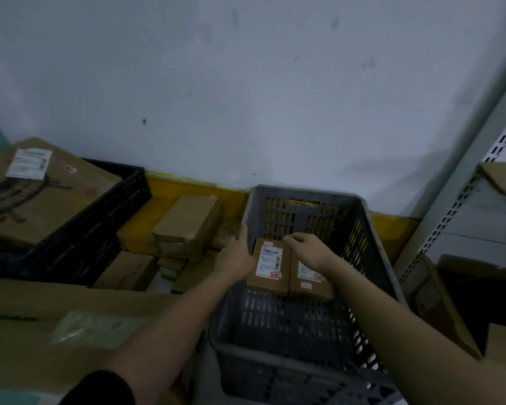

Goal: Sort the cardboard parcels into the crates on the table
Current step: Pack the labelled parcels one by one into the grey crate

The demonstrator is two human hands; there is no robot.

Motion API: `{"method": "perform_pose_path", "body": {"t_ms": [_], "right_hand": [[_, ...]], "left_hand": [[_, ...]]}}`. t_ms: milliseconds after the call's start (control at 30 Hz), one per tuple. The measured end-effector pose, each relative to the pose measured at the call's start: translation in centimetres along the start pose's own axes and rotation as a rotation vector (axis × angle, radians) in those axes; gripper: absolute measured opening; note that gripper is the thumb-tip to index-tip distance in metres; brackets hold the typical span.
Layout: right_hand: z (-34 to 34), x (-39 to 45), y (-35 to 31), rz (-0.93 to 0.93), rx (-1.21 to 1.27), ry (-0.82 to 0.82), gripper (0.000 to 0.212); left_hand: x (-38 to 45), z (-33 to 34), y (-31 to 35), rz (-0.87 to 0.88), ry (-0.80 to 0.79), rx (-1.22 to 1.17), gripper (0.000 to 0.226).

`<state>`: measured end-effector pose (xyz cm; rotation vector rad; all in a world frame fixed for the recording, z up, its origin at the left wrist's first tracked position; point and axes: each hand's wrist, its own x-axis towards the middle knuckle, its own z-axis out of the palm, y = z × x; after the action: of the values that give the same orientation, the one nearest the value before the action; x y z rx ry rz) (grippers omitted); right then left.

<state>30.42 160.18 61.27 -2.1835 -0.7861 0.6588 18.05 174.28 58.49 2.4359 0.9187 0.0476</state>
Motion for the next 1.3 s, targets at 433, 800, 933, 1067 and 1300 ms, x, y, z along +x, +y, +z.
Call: {"method": "perform_pose_path", "body": {"t_ms": [433, 800, 933, 1067, 1300], "right_hand": [[5.7, 2.6, -11.5, -0.335, -0.168, -0.035, 0.05], [13.3, 7.2, -10.9, -0.007, -0.557, 0.202, 0.058], [14.3, 8.2, -10.2, 0.148, -0.446, 0.284, 0.077], [14.1, 9.5, -9.7, 0.311, -0.402, 0.318, 0.082], [15.0, 10.3, -8.9, 0.333, -0.532, 0.366, 0.079]], "left_hand": [[-2.5, -9.1, -9.8, -0.007, 0.167, 0.122, 0.062], [1.0, -10.1, -20.2, -0.138, 0.101, 0.056, 0.081], [4.5, -8.8, -21.1, -0.146, 0.048, 0.053, 0.094], [8.1, -8.0, -20.9, -0.113, 0.064, 0.047, 0.101], [14.1, -7.6, -19.6, -0.069, -0.053, 0.084, 0.113]]}}
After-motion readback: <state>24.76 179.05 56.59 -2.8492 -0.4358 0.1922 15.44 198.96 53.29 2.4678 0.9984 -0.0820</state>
